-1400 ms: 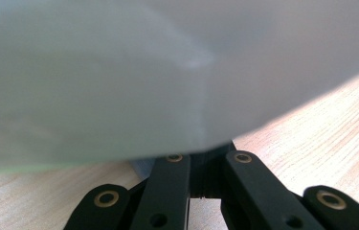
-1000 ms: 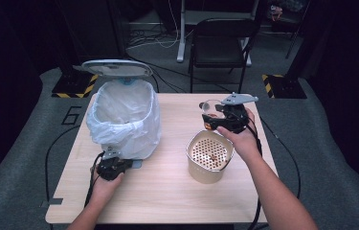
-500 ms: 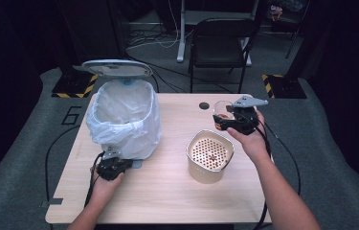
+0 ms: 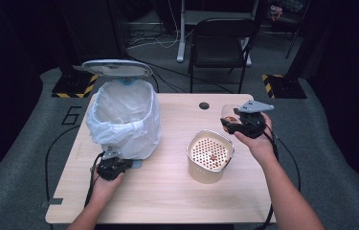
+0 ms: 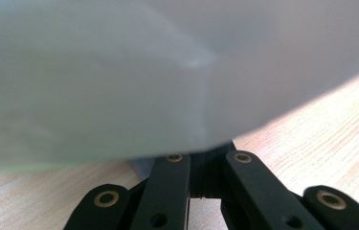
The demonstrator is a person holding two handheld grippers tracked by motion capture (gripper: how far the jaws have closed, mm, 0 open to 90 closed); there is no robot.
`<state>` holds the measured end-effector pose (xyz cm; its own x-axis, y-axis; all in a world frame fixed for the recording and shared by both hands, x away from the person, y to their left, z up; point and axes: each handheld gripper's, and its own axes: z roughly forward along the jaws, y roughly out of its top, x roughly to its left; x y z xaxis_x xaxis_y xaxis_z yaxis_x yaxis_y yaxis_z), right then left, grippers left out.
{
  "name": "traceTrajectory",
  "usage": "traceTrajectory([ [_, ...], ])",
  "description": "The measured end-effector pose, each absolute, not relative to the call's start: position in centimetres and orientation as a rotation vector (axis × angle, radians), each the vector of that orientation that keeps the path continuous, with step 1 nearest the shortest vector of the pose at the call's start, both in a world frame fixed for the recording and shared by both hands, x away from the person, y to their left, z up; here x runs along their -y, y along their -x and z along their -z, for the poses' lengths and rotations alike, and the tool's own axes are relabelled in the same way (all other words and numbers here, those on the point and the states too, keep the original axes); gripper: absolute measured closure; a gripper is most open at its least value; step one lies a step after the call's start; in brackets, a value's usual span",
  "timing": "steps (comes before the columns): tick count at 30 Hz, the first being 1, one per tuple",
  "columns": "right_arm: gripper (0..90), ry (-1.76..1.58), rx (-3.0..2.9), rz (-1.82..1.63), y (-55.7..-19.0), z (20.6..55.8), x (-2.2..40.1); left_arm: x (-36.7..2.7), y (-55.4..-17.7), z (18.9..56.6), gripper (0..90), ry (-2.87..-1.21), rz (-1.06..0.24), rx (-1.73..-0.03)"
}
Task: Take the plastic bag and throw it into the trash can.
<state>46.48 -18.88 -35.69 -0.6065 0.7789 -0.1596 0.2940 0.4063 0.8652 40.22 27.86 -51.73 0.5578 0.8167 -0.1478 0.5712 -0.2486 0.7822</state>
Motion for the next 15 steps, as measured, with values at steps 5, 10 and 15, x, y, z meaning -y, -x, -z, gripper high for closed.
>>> traceTrajectory([
  [5,34.5,-0.879,-2.112,-1.114,-46.17,35.99,19.12,-27.88,-40.22,51.72,90.0,-1.951,-0.367,-1.117],
  [10,34.5,-0.864,-2.109,-1.115,-45.88,36.11,19.31,-27.88,-40.22,51.72,90.0,-1.950,-0.367,-1.117],
  [15,34.5,-0.835,-2.094,-1.109,-45.45,35.96,19.13,-27.83,-40.19,51.73,90.0,-1.947,-0.366,-1.119],
])
